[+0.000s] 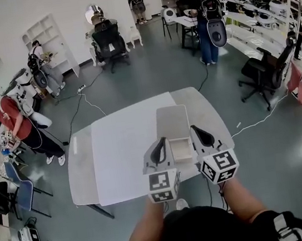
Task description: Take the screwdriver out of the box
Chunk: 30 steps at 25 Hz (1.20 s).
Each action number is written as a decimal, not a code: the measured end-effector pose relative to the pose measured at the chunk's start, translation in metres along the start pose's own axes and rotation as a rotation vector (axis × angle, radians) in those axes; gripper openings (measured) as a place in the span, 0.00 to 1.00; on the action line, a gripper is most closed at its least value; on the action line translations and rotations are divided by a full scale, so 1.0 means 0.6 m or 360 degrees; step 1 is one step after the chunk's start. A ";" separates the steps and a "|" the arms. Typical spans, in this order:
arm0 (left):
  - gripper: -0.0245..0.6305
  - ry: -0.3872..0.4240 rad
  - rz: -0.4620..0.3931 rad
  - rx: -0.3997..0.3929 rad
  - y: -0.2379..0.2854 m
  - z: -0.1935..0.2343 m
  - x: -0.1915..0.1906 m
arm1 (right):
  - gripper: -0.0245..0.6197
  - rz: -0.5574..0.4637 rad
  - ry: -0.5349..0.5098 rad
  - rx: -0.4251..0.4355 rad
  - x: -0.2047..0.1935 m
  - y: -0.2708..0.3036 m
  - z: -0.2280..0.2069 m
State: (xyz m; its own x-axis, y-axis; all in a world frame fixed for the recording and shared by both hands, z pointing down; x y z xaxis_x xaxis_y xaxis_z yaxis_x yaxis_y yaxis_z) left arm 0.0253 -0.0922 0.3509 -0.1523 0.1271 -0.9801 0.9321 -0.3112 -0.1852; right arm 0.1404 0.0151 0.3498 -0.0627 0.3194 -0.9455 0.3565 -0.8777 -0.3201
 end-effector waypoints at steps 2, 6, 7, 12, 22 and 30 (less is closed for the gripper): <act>0.06 -0.0017 0.0015 0.0006 0.029 0.034 -0.012 | 0.05 0.0006 0.0007 0.0002 -0.017 0.041 -0.002; 0.06 -0.0024 0.0040 0.0011 0.082 0.089 -0.033 | 0.05 0.0033 0.0018 0.0010 -0.050 0.115 -0.009; 0.06 -0.0016 0.0049 0.0006 0.095 0.097 -0.037 | 0.05 0.0042 0.0027 0.0007 -0.057 0.130 -0.016; 0.06 -0.0042 0.0116 0.0044 0.124 0.135 -0.072 | 0.06 0.0092 0.0048 0.0012 -0.095 0.171 -0.033; 0.06 -0.0040 0.0221 0.0325 0.147 0.148 -0.122 | 0.05 0.0273 0.0074 0.0225 -0.165 0.212 -0.102; 0.06 0.0003 0.0247 0.0579 0.137 0.139 -0.125 | 0.05 0.0385 0.0071 0.0534 -0.202 0.247 -0.120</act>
State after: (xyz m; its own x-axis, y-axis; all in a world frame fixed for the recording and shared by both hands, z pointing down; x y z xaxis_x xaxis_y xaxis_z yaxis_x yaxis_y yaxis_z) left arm 0.0862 -0.2058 0.4030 -0.0179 0.0540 -0.9984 0.7668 -0.6401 -0.0484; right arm 0.2680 -0.1278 0.4211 0.0288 0.0985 -0.9947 0.0318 -0.9947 -0.0976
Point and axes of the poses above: the fingertips, and each gripper's own axes: y forward along the fingers, z to its left, x out of its top, the point moved 7 cm from there along -y, backward along the fingers, and after that the axes turned 11 degrees about -z, right-handed, at the moved point
